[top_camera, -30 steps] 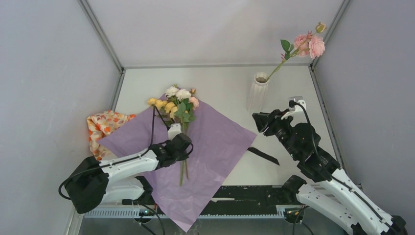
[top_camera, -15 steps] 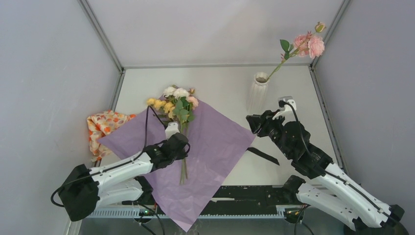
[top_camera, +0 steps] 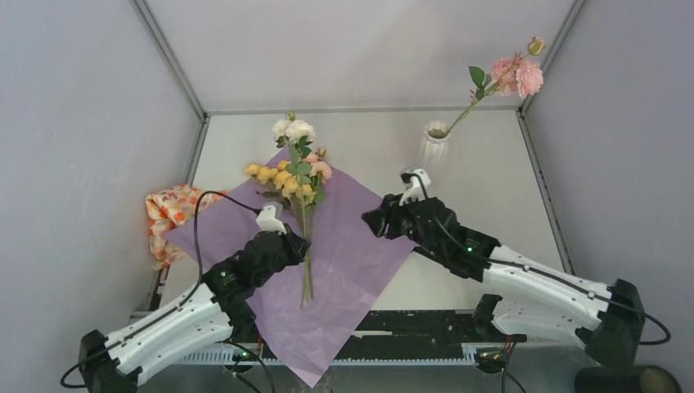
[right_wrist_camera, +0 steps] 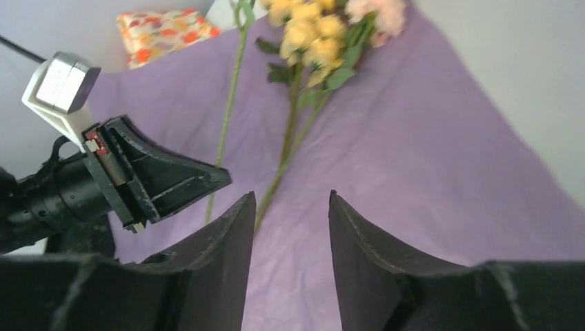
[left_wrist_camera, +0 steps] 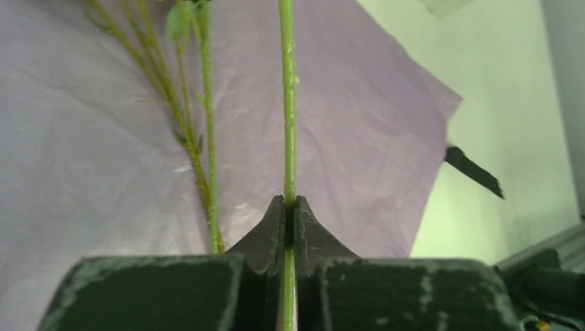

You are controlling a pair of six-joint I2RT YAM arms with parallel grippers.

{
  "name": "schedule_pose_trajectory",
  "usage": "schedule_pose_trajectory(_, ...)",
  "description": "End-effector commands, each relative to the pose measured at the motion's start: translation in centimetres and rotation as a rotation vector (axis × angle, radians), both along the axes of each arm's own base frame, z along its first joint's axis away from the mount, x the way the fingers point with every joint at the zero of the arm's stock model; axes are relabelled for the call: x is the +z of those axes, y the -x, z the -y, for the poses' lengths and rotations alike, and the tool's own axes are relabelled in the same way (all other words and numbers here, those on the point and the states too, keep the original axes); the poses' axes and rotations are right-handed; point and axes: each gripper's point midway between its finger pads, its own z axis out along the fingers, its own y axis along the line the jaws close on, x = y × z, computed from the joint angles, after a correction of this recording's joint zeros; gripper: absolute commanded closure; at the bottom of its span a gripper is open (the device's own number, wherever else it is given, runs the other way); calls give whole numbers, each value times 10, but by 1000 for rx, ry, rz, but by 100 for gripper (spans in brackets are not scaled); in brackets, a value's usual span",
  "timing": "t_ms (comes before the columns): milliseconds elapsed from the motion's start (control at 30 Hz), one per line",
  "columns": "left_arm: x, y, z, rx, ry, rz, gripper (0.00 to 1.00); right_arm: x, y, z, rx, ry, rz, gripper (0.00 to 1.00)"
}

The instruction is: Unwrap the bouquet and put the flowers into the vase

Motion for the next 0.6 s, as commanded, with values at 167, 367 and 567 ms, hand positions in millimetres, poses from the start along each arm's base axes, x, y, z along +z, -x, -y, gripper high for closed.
schedule_pose_trajectory(167, 37, 25, 40, -287, 223, 174, 100, 18, 18, -75, 217, -219, -26, 41)
schedule_pose_trajectory(367, 49, 44, 56, -414, 319, 229, 100, 16, 10, -84, 218, -183, -27, 39)
schedule_pose_trajectory(567, 61, 57, 68, -481, 384, 261, 100, 15, 4, -101, 243, -170, -38, 39)
